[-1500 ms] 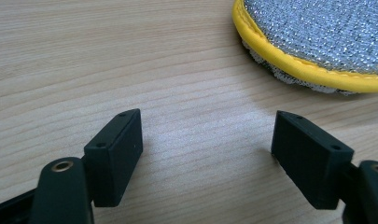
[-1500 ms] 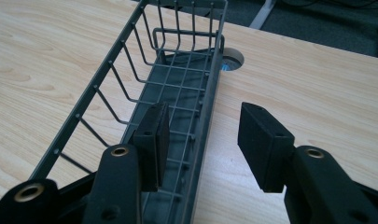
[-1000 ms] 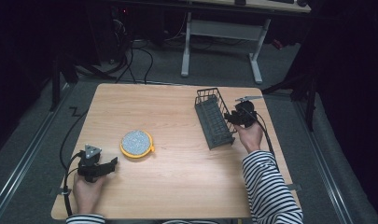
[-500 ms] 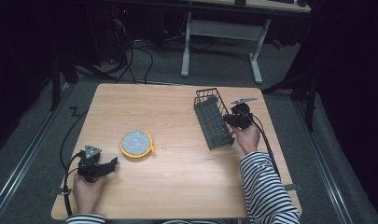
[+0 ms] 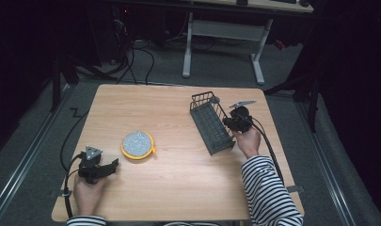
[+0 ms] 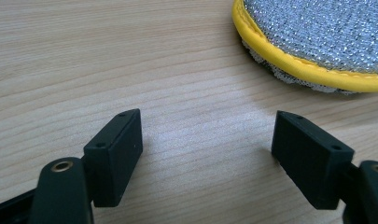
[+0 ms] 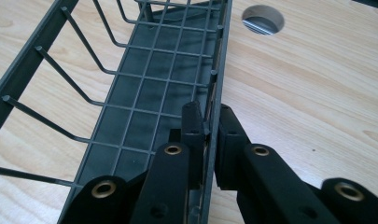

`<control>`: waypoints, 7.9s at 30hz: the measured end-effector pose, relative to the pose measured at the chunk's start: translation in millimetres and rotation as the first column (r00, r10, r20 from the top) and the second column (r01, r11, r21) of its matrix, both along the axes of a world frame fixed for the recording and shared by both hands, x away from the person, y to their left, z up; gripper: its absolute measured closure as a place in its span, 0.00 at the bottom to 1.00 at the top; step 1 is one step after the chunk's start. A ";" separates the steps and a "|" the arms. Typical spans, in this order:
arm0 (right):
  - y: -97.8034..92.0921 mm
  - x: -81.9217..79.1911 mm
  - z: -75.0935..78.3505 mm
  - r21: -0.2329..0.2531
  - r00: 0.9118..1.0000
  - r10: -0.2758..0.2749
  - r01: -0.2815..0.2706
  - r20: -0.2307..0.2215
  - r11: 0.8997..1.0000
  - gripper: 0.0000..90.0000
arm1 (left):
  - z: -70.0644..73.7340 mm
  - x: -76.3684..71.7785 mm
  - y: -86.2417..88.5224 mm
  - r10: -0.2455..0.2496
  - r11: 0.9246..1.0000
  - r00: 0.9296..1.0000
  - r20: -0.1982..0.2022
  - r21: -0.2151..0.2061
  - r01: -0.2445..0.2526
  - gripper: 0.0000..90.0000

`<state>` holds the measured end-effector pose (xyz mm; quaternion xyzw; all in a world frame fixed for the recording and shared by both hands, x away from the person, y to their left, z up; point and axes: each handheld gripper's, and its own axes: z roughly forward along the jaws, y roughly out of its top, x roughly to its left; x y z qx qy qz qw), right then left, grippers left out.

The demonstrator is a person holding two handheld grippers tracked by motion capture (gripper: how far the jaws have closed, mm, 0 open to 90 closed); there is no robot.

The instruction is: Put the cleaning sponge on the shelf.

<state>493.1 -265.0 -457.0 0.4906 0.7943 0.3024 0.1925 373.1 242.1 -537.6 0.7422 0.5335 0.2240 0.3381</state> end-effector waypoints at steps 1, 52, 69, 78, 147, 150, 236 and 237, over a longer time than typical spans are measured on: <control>1.2 -0.8 0.1 -0.002 1.000 0.009 -0.009 0.000 1.000 0.94 | 0.0 0.0 0.0 0.000 1.000 1.000 0.000 0.000 0.000 0.28; 28.2 -83.0 16.5 0.167 0.983 0.147 -0.164 0.109 0.972 0.56 | 0.2 0.0 1.1 0.007 1.000 1.000 0.001 -0.012 -0.007 0.30; -54.0 -114.6 5.1 0.240 0.989 -0.015 -0.021 0.149 0.971 0.53 | 0.2 0.5 1.3 -0.003 1.000 1.000 -0.006 -0.031 0.003 0.25; -82.5 -126.5 -46.3 0.237 0.986 -0.143 0.120 0.081 0.964 0.52 | 0.2 1.2 0.4 -0.018 1.000 1.000 -0.011 -0.019 0.017 0.22; -77.5 -135.0 -73.2 0.027 0.980 -0.182 0.180 0.078 0.983 0.41 | 30.4 74.3 -46.6 -0.094 0.991 0.981 -0.172 -0.114 0.075 0.87; -77.5 -135.0 -73.2 0.027 0.980 -0.182 0.180 0.078 0.983 0.41 | 31.4 73.7 -47.3 -0.097 0.991 0.982 -0.163 -0.108 0.080 0.89; -77.7 -135.2 -73.1 0.027 0.981 -0.178 0.177 0.076 0.984 0.40 | 110.9 143.0 -208.0 -0.468 0.882 0.881 -0.068 -0.109 0.459 0.93; -77.6 -135.2 -73.1 0.027 0.981 -0.178 0.177 0.076 0.984 0.40 | 110.1 143.0 -207.9 -0.471 0.880 0.879 -0.073 -0.107 0.462 0.94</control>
